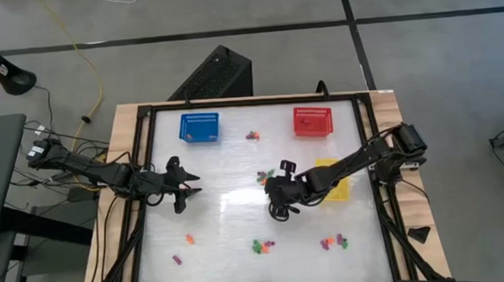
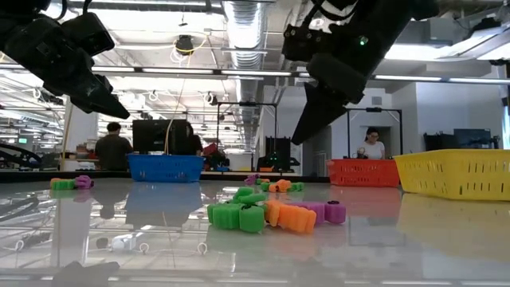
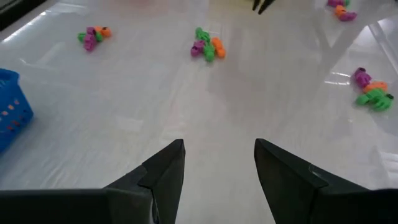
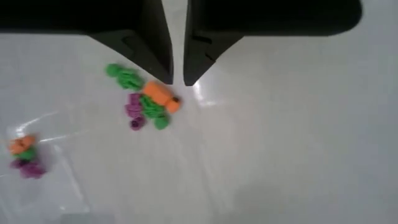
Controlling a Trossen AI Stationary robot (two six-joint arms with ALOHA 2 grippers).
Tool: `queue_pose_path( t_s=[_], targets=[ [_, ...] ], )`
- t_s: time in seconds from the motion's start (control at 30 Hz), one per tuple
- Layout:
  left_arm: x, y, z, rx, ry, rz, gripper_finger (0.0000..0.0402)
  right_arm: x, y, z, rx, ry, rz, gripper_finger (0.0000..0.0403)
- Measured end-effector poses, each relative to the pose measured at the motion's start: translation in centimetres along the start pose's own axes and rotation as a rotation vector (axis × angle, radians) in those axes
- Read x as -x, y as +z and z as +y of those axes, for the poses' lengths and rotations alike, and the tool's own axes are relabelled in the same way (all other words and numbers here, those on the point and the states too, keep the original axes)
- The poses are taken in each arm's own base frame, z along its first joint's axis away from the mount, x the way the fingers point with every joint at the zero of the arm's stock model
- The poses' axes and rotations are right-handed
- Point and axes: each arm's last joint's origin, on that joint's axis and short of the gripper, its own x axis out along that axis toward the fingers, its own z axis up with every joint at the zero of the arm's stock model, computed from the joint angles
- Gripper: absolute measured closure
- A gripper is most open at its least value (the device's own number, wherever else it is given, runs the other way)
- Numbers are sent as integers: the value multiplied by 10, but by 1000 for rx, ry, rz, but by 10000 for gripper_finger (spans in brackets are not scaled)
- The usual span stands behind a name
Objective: Sort Halloween decoration
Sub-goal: Put the green skeleton toy into the yellow bin
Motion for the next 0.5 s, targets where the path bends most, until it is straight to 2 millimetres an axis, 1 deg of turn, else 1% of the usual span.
queue_pose_path(
  t_s=[0.1,0.2,0.33,0.5],
  targets=[
    [0,0,0,16,3,-2,219,-6,1,-12,14,-18,23,313],
    [0,0,0,25,3,-2,219,-17,-2,-27,55,27,75,297],
    [0,0,0,25,3,-2,219,-28,-3,-44,126,72,92,276],
    [0,0,0,25,3,-2,219,-34,0,-58,223,88,81,247]
  ],
)
